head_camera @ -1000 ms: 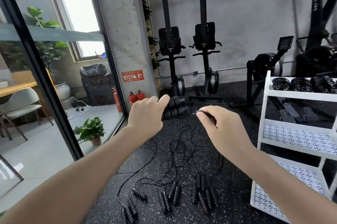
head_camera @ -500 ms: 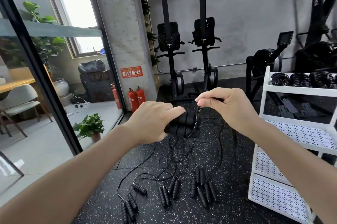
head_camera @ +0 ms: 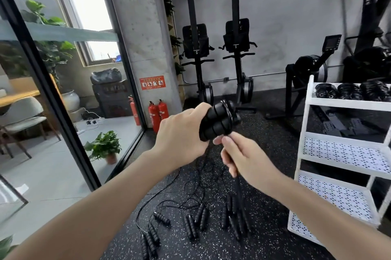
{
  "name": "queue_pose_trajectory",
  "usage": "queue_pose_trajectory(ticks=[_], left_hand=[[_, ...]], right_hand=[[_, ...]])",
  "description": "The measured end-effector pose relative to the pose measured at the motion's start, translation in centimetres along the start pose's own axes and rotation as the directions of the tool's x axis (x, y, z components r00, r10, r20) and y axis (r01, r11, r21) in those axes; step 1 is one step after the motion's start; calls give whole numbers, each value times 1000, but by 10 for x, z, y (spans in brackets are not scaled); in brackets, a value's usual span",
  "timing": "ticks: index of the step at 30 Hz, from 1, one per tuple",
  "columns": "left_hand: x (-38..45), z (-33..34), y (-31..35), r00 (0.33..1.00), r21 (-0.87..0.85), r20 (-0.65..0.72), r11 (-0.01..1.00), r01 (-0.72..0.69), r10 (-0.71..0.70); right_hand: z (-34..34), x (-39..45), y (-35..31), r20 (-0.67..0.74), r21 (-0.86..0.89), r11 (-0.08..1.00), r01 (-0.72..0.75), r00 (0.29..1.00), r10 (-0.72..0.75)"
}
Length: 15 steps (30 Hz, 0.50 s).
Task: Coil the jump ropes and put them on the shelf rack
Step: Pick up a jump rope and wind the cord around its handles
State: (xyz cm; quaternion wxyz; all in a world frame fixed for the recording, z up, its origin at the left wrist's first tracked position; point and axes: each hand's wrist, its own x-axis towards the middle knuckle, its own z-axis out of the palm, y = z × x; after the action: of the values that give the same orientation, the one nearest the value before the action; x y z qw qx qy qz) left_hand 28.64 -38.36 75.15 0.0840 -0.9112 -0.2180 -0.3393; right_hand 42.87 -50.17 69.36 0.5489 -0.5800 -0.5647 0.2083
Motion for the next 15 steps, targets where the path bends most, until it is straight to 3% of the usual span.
queue_pose_trajectory(ticks=[6,11,15], left_hand=[[15,2,-15,997,262,6,962,78,-82],[10,8,-30,992,313,64,946,85,-111],[2,15,-24,989,336,115,941,45,-89]], right_hand=[[7,-15,-6,22,-255,967,6,1000,0],[-10,-19,-28,-100,-422,906,32,992,-81],[-19,-18,-46,-41,-506,861,57,995,-89]])
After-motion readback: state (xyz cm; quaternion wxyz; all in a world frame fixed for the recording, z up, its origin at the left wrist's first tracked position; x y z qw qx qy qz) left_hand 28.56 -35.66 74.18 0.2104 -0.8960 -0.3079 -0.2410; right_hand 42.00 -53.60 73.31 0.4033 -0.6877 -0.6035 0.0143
